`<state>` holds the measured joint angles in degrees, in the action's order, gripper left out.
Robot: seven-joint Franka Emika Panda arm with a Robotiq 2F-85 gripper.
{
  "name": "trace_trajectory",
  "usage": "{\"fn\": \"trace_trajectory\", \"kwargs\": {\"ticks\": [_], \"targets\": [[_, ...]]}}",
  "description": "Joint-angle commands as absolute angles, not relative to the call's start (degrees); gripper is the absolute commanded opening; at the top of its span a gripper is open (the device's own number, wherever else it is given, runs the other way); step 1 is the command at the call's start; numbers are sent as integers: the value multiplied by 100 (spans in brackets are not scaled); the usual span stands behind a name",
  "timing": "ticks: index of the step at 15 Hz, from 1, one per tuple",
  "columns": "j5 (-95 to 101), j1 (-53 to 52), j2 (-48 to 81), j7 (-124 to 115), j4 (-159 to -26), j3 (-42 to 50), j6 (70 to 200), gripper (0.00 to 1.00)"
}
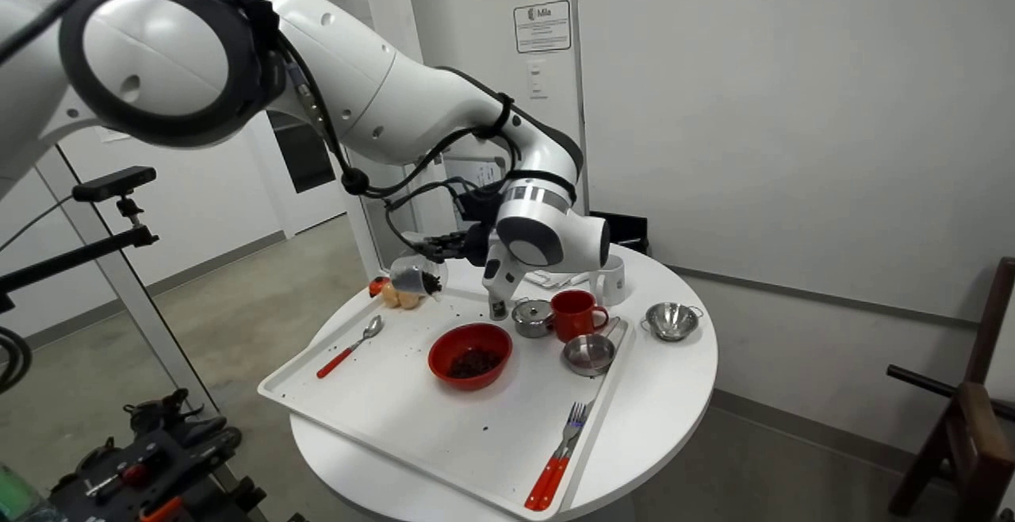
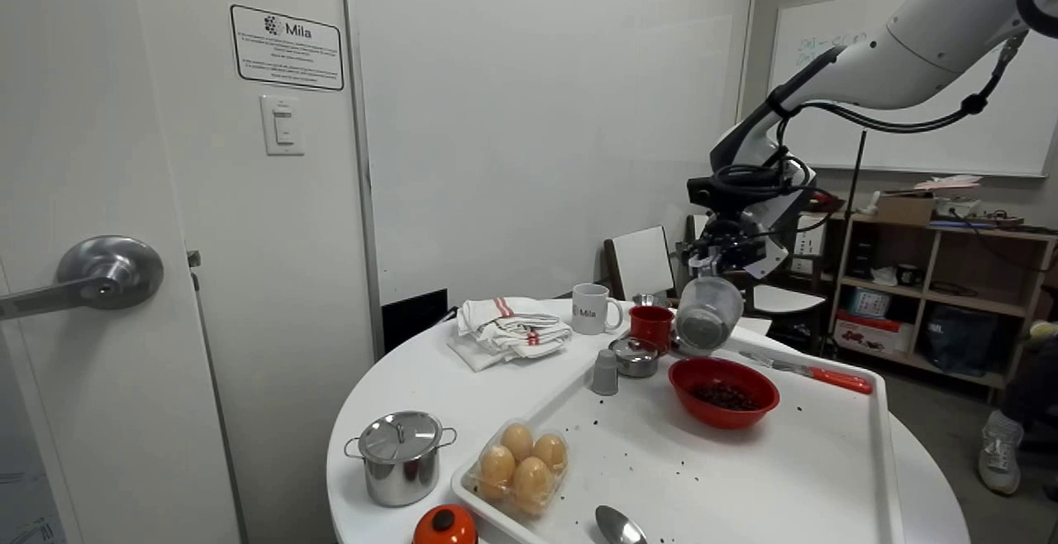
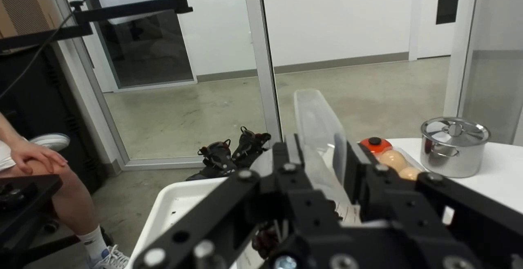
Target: Pour some contents of the jug into the red bowl
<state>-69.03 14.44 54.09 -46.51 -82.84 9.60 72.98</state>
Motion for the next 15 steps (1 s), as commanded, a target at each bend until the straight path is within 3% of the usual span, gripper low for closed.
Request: {"fn": "trace_trajectory", "kwargs": {"ticks": [1,8,15], "targets": [[-6722,1140,5183,-4791,-8427,1089,7852,11],[-5757,518,4588,-4811,-8944,1310,9386,11],[-4353,-432,3183,-4984,-10319,1139,10985,11]]}}
